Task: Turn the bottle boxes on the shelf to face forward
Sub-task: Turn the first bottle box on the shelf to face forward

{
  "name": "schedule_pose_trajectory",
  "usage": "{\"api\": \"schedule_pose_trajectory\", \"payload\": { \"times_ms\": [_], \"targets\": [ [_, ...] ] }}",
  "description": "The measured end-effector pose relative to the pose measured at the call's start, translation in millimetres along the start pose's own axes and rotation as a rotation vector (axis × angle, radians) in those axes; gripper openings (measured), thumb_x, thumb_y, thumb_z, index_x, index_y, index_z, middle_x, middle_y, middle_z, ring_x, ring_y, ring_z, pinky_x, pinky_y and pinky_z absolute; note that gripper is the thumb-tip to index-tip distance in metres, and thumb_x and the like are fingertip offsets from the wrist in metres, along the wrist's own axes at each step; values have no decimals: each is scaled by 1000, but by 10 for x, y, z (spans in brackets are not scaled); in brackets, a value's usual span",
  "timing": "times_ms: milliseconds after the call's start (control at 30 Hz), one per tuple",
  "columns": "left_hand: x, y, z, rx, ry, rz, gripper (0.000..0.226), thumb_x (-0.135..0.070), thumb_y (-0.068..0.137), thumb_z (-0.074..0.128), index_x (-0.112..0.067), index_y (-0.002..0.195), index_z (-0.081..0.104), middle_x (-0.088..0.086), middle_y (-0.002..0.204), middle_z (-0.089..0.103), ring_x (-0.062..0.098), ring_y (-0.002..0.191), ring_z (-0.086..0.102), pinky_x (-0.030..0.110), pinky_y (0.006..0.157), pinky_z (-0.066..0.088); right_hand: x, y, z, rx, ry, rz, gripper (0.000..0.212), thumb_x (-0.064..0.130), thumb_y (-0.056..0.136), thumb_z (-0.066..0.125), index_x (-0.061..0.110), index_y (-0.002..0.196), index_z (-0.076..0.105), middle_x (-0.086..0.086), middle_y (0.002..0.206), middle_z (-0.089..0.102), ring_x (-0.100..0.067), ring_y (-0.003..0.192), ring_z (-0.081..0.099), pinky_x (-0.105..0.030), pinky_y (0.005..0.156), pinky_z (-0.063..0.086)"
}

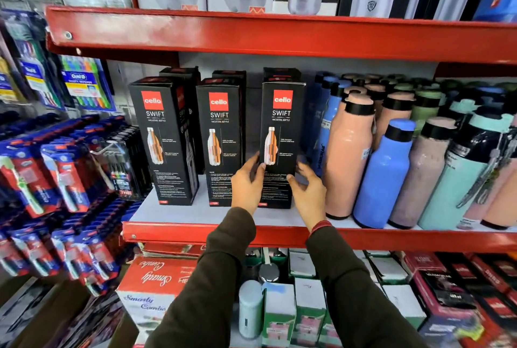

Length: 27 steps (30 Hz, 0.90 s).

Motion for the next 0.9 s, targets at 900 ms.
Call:
{"api": "schedule_pose_trajectory", "payload": {
  "times_ms": [900],
  "targets": [
    [53,-140,41,93,-153,-59,46,-12,107,33,-14,153,31,-5,144,44,6,131,40,6,102,32,287,35,-62,184,40,-63,96,12,69,85,33,148,35,29,118,56,23,104,56,-2,82,46]
  ]
}}
Point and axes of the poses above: each hand's wrist, its own y-axis towards the middle knuckle, its own z-axis out of the palm, x = y × z, the point moved 9 cm from there along y, towards the middle knuckle
